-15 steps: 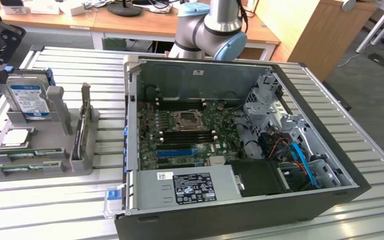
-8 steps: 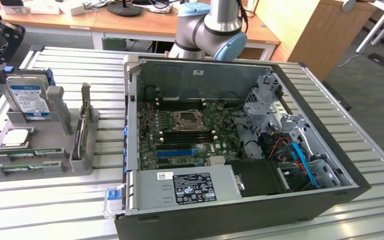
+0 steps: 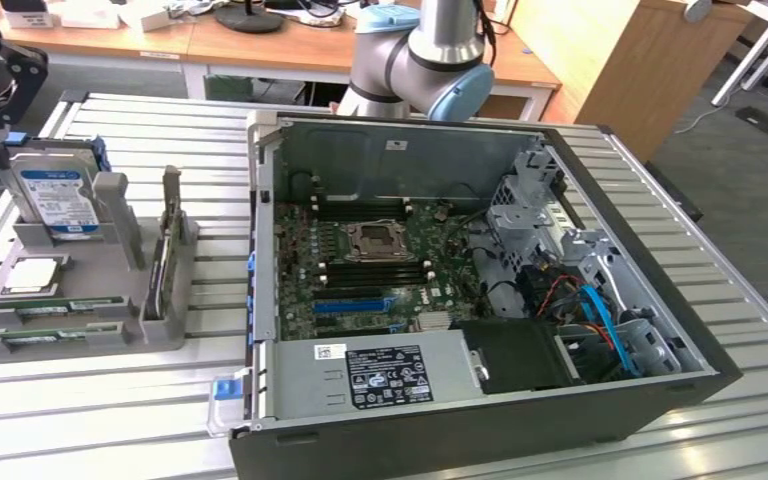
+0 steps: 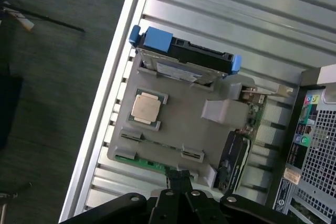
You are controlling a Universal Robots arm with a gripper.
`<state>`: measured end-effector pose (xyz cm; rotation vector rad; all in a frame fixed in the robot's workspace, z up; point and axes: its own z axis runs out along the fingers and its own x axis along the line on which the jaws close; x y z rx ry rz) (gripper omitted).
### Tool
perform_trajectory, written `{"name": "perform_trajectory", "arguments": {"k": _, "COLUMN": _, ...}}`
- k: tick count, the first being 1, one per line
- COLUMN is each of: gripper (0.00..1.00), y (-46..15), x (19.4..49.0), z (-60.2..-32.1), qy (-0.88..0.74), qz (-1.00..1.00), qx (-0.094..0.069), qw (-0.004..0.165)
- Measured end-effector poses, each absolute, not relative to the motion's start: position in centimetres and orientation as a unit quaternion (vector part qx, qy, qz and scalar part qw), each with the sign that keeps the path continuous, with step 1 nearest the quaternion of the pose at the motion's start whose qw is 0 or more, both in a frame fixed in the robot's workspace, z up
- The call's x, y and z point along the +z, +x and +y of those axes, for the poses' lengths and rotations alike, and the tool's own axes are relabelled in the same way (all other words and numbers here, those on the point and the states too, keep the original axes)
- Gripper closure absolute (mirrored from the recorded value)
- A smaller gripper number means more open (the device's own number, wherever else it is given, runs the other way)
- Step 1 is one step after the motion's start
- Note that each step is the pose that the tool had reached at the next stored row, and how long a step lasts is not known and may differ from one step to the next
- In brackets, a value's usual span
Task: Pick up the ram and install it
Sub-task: 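Pick up the ram and move it above insertion slot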
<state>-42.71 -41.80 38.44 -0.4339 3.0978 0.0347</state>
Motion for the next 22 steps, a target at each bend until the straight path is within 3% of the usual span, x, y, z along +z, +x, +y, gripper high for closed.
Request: {"name": "perform_trajectory", "arguments": {"k": 22, "gripper": 0.89, "y": -42.91, "x": 38.30, "z": -41.80, "qy": -0.287, "qz": 0.958, "qx": -0.021, "qw": -0.003}}
